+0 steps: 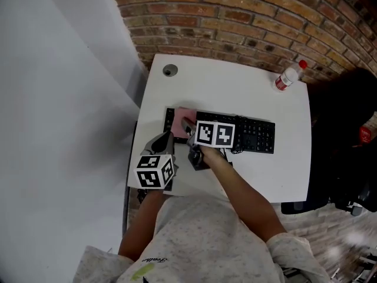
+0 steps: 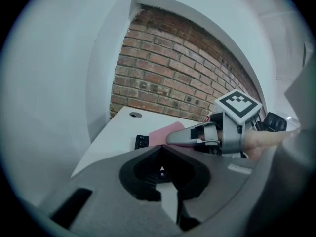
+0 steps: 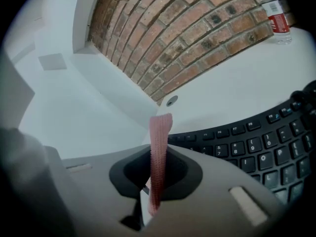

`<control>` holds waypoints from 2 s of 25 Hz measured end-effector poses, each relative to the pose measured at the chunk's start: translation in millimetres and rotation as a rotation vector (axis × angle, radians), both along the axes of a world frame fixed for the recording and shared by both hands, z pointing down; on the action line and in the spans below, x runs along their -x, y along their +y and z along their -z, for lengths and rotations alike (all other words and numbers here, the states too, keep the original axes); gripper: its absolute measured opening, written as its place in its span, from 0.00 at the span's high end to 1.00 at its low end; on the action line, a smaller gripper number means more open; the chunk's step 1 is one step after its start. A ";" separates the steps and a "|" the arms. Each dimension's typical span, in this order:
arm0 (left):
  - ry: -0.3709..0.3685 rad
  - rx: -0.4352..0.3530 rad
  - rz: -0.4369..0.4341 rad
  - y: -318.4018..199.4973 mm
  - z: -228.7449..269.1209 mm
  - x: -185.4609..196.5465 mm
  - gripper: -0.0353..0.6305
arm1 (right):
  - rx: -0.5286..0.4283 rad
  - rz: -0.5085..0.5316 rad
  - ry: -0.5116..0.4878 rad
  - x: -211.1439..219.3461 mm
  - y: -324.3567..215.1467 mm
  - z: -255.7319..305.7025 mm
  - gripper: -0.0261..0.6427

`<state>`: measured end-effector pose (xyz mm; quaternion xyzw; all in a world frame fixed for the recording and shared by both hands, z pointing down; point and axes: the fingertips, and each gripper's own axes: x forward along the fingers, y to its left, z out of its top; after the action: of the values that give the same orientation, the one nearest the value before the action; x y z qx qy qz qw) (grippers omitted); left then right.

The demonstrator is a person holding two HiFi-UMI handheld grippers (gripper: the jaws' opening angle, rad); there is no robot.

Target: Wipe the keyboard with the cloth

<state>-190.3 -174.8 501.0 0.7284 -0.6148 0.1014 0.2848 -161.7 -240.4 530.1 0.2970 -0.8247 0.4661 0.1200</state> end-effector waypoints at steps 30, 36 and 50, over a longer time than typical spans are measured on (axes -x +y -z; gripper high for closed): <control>-0.002 -0.017 -0.143 -20.9 -0.8 -96.7 0.96 | 0.023 -0.132 0.074 -121.7 -17.4 -4.8 0.94; 0.010 -0.020 -0.165 -22.0 -1.4 -114.1 0.96 | 0.036 -0.138 0.082 -142.8 -18.2 -1.5 0.94; -0.004 -0.026 -0.192 -29.3 1.4 -137.0 0.96 | 0.023 -0.159 0.123 -188.9 -26.8 2.4 0.94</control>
<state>-53.3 -204.2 499.6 0.7873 -0.5442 0.1216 0.2629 27.2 -267.3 527.7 0.3882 -0.7842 0.4645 0.1364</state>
